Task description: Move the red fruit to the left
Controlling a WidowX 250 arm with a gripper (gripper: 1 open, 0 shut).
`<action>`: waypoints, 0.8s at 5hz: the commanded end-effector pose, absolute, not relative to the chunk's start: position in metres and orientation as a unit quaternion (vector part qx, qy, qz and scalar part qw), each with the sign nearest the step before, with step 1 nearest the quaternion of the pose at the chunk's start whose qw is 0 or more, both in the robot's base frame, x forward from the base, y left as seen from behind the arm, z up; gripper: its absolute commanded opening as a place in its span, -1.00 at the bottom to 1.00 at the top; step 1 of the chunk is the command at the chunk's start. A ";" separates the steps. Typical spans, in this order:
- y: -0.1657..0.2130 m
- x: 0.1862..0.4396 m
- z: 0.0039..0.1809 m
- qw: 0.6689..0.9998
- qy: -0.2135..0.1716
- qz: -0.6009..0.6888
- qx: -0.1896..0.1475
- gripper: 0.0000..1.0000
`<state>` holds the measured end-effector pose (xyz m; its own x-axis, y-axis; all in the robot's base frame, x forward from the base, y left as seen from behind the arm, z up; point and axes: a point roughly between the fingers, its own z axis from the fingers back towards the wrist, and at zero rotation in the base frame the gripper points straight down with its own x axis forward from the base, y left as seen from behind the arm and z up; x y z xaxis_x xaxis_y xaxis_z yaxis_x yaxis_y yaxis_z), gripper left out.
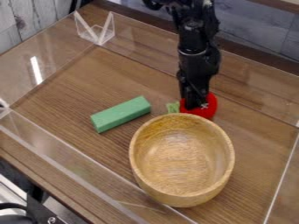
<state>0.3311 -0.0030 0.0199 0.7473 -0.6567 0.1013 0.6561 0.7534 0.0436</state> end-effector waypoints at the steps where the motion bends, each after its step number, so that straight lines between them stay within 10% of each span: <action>1: 0.011 0.331 0.029 0.942 -0.064 -0.329 0.013 -1.00; 4: 0.053 0.337 0.086 0.964 -0.104 -0.241 0.043 -1.00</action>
